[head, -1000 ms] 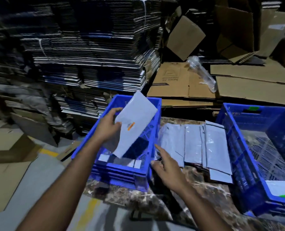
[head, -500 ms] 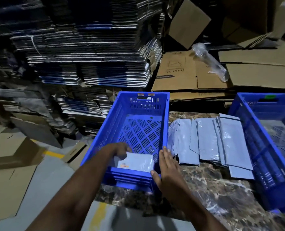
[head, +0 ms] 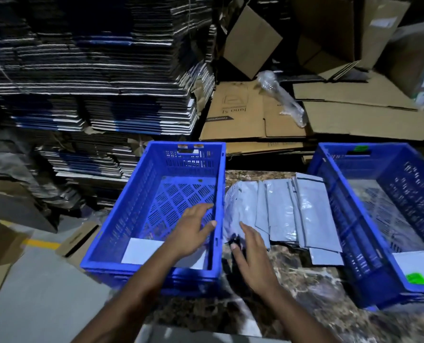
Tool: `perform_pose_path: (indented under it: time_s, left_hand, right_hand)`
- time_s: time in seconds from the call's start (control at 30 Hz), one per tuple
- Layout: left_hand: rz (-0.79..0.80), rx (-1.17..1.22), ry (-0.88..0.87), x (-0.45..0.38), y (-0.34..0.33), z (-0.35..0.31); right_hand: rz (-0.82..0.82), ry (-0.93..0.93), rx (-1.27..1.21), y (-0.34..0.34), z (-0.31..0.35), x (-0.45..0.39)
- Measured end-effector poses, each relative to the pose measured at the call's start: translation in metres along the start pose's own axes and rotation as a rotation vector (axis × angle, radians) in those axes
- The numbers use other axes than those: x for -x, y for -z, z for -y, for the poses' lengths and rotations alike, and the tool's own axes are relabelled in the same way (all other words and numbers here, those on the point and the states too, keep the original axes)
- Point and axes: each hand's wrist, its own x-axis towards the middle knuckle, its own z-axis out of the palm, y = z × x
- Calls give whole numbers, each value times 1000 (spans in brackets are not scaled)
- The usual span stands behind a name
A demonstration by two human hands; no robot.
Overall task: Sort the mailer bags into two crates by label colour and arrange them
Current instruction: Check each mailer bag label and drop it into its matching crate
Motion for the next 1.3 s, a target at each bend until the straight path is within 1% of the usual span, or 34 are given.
perform_pose_path:
  time_s: [0.07,0.13,0.17,0.23,0.27,0.33,0.43,0.47,0.53,0.6,0.67,0.77,0.87,0.93,1.0,1.03,1.07,1.1,1.13,1.2,1.23,1.3]
  left_hand:
    - [-14,-32,-47,3,-24,-23]
    - [10,-100,-26,5,-47,-36]
    - [6,-174,-15,5,-55,-41]
    - [-20,-328,4,6,-62,-44]
    - [-34,-365,14,6,-64,-46]
    - [-40,-408,31,5,-65,-50]
    - [-34,-397,67,6,-66,-54]
    - [-37,-396,70,7,-66,-55]
    - [-45,-421,68,8,-66,-56]
    - [-36,-425,72,8,-64,-57]
    - [-17,-420,77,8,-62,-59]
    - [-17,-421,82,7,-61,-59]
    - [-39,-412,75,8,-63,-56]
    - [-60,-407,63,8,-63,-57]
    - [-115,-394,26,10,-63,-61]
    - [-155,-343,-1,13,-63,-67]
    - [-186,-231,-16,16,-62,-77]
    - [-191,-45,-11,20,-61,-90]
    - [-161,209,33,25,-60,-106]
    - [-52,770,145,31,-61,-135]
    - [-36,941,176,32,-64,-143]
    - [-63,1073,179,37,-71,-152]
  right_hand:
    - [-76,-112,41,14,-34,-17]
    - [-119,-248,97,32,-60,-38]
    - [-132,-308,137,41,-70,-47]
    - [-199,-379,307,57,-83,-63]
    - [-243,-405,419,63,-89,-69]
    - [-342,-489,550,74,-98,-79]
    - [-437,-599,601,87,-108,-86]
    - [-434,-622,608,91,-113,-88]
    - [-378,-666,660,100,-121,-90]
    - [-333,-652,732,109,-129,-90]
    - [-393,-581,667,116,-133,-91]
    - [-580,-466,462,124,-122,-83]
    - [-708,-366,255,133,-98,-66]
    - [-748,-344,24,141,-78,-54]
    - [-683,-307,-225,147,-60,-40]
    - [-617,-277,-334,148,-52,-32]
    - [-545,-252,-434,149,-45,-24]
    - [-474,-240,-515,148,-38,-15]
    - [-409,-242,-579,146,-33,-6]
    - [-304,-252,-663,142,-25,10]
    - [-265,-252,-692,141,-23,17]
    - [-222,-244,-749,144,-18,29]
